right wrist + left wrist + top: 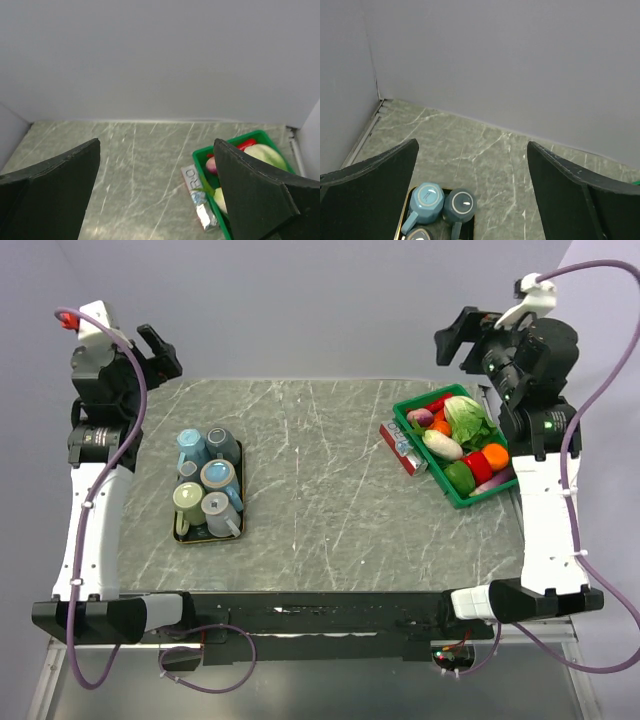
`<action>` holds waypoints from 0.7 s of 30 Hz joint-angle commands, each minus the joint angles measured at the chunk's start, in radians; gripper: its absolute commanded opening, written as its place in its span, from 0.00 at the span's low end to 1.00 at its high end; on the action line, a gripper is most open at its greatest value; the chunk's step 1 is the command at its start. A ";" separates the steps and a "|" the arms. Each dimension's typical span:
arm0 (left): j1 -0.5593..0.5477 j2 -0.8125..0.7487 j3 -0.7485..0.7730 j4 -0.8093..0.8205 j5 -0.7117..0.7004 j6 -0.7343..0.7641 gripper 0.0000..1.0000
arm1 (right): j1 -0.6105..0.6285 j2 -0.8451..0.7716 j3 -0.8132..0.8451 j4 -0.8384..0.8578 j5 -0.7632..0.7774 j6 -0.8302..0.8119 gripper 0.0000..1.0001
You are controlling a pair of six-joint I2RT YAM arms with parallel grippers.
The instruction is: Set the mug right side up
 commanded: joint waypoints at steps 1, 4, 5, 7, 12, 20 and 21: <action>0.001 -0.031 -0.059 -0.025 -0.032 0.006 0.96 | -0.003 0.009 -0.013 -0.044 -0.158 -0.013 1.00; 0.003 -0.071 -0.151 -0.013 -0.049 0.001 0.96 | -0.003 0.052 -0.043 -0.082 -0.250 0.001 1.00; 0.003 -0.077 -0.171 -0.018 -0.049 -0.003 0.96 | 0.000 0.051 -0.069 -0.073 -0.290 0.018 1.00; 0.001 -0.089 -0.218 -0.031 -0.031 -0.010 0.96 | 0.014 0.039 -0.168 -0.017 -0.352 0.036 1.00; -0.001 -0.123 -0.278 -0.134 -0.084 -0.094 0.96 | 0.211 0.013 -0.282 -0.006 -0.320 -0.070 0.99; -0.001 -0.165 -0.330 -0.346 -0.046 -0.189 0.96 | 0.539 0.065 -0.539 0.233 -0.300 0.053 0.94; -0.001 -0.172 -0.361 -0.357 -0.037 -0.200 0.96 | 0.595 0.083 -0.543 0.235 -0.275 0.046 0.94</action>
